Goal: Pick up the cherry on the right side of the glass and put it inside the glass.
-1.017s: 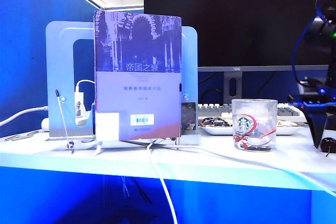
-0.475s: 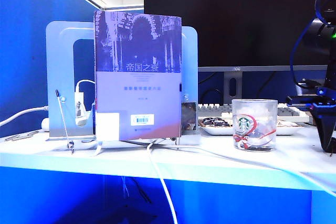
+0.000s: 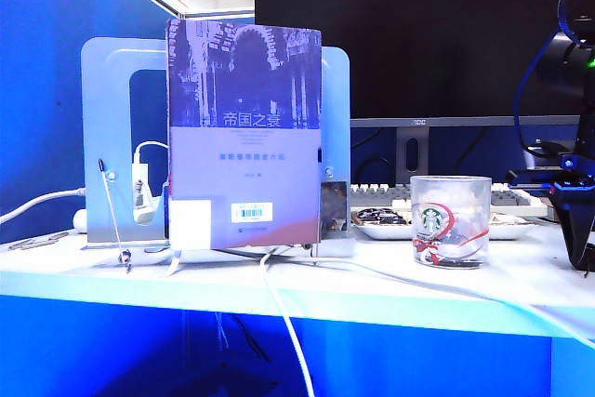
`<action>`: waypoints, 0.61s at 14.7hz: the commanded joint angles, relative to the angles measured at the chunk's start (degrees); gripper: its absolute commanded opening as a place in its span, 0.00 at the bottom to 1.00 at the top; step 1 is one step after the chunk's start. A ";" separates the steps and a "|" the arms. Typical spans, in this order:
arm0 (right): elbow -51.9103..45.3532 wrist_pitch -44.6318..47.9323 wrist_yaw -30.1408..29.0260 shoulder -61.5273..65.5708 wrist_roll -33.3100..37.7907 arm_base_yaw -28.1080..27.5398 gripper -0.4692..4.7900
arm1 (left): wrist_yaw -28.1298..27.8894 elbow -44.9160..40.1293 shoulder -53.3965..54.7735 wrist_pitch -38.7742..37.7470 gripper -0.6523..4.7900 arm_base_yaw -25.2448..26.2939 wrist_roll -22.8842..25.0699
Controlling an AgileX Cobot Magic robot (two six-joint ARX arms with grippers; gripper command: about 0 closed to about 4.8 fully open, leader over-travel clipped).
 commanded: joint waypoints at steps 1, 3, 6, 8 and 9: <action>1.57 -0.90 0.90 -0.28 -0.09 -0.09 0.36 | 0.26 -0.07 -0.17 -0.70 0.22 0.02 -0.17; 5.33 -2.86 0.90 -0.31 -0.13 -0.09 0.36 | 0.26 -0.07 -0.17 -0.70 0.22 0.02 -0.17; 13.49 -7.93 0.66 -0.42 -0.26 -0.04 0.36 | 0.26 -0.07 -0.17 -0.70 0.22 0.02 -0.17; 18.08 -11.15 -0.68 -1.01 -0.28 0.00 0.36 | 0.26 -0.07 -0.17 -0.70 0.22 0.02 -0.15; 19.58 -11.58 -1.90 -2.27 -0.26 0.00 0.36 | 0.24 -0.07 -0.17 -0.70 0.22 0.02 -0.17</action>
